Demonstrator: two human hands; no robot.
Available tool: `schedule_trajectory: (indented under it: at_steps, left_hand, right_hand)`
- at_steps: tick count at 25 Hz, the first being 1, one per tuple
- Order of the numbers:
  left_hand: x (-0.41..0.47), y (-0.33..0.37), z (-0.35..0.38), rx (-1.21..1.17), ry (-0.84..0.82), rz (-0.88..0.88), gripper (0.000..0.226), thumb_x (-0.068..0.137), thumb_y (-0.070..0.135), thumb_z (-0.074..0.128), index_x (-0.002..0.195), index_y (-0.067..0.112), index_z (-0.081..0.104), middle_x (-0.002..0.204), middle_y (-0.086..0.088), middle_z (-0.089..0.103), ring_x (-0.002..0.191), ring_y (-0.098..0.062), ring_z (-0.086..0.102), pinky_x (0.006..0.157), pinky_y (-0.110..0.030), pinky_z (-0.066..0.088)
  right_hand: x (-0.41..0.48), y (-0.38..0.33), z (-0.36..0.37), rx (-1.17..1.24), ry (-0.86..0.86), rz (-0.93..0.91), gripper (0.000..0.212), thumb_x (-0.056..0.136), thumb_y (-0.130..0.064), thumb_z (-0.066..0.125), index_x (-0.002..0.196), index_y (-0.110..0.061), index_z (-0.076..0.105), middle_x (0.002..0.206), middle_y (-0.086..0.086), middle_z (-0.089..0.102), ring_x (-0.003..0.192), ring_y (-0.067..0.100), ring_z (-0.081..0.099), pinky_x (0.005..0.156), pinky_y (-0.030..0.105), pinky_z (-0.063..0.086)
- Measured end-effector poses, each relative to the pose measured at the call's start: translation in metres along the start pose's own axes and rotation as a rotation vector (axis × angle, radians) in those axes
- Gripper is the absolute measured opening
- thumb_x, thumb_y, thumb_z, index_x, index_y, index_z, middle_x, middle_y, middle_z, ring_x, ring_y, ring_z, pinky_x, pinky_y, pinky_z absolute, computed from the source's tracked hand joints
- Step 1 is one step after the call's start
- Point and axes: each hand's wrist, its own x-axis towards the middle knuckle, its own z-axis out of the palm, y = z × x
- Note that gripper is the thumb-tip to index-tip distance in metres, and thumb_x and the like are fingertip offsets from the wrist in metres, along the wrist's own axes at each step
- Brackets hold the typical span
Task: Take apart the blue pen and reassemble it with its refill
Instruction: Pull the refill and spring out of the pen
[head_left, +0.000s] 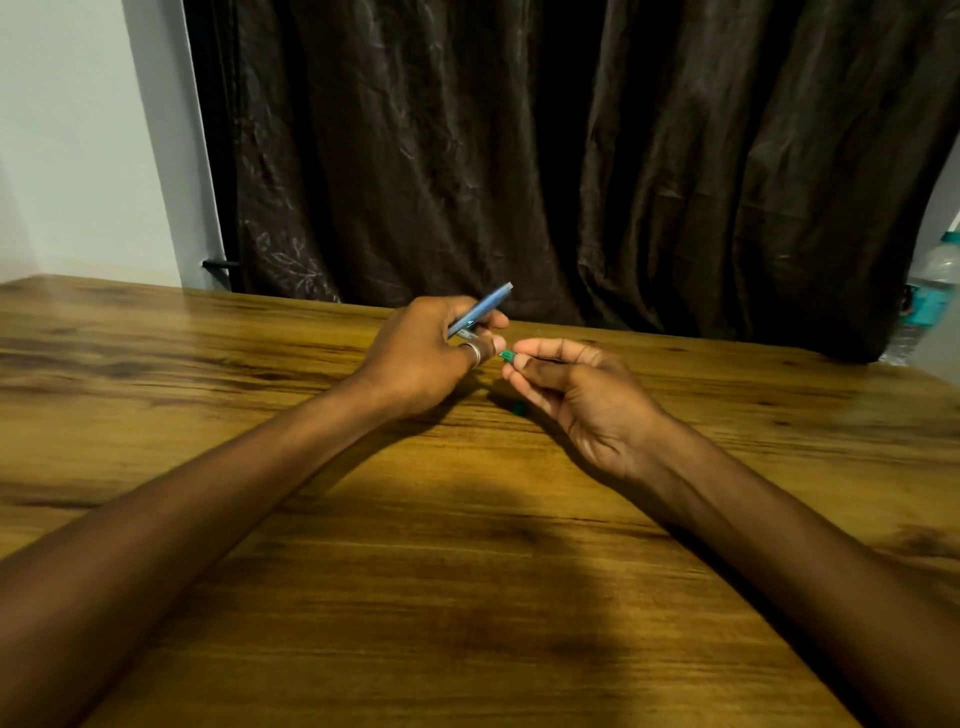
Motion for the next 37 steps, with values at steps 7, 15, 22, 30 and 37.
schedule_trajectory:
  at_steps: [7,15,22,30,37]
  left_hand:
    - [0.001,0.0,-0.003,0.054,-0.04,0.016,0.023,0.089,0.023,0.076,0.109,0.031,0.071,0.082,0.014,0.07,0.076,0.008,0.065,0.076,-0.021,0.049]
    - [0.002,0.01,-0.006,-0.031,0.008,-0.028,0.056,0.086,0.04,0.077,0.134,0.025,0.054,0.105,0.013,0.063,0.079,0.002,0.063,0.073,-0.025,0.05]
    - [0.001,0.012,-0.007,0.0,-0.049,-0.128,0.035,0.087,0.034,0.077,0.118,0.02,0.068,0.107,0.002,0.072,0.102,-0.017,0.068,0.091,-0.035,0.053]
    - [0.001,0.01,-0.01,-0.096,-0.049,-0.192,0.013,0.089,0.019,0.076,0.102,0.018,0.074,0.092,0.002,0.075,0.088,-0.012,0.069,0.086,-0.03,0.053]
    - [-0.001,0.009,-0.013,-0.128,-0.19,-0.203,0.008,0.091,0.016,0.074,0.098,0.018,0.077,0.09,0.001,0.076,0.078,-0.004,0.068,0.075,-0.021,0.054]
  right_hand:
    - [0.0,0.005,0.002,0.002,-0.02,0.061,0.019,0.091,0.019,0.053,0.098,0.007,0.066,0.075,0.013,0.076,0.071,0.017,0.077,0.063,0.021,0.06]
    - [0.002,-0.003,-0.002,0.038,0.057,0.057,0.018,0.092,0.015,0.053,0.101,0.008,0.067,0.089,0.017,0.072,0.077,0.017,0.073,0.064,0.021,0.06]
    - [0.006,0.0,-0.004,-0.081,0.065,0.045,0.016,0.091,0.013,0.057,0.095,0.003,0.068,0.087,0.016,0.073,0.075,0.017,0.075,0.064,0.02,0.06]
    - [0.004,-0.002,-0.005,-0.09,0.067,0.035,0.016,0.09,0.013,0.059,0.097,0.003,0.069,0.09,0.017,0.072,0.079,0.018,0.074,0.068,0.021,0.061]
    - [-0.001,-0.007,-0.004,-0.155,0.086,-0.004,0.012,0.092,0.007,0.062,0.098,-0.001,0.067,0.087,0.016,0.072,0.07,0.016,0.073,0.066,0.022,0.062]
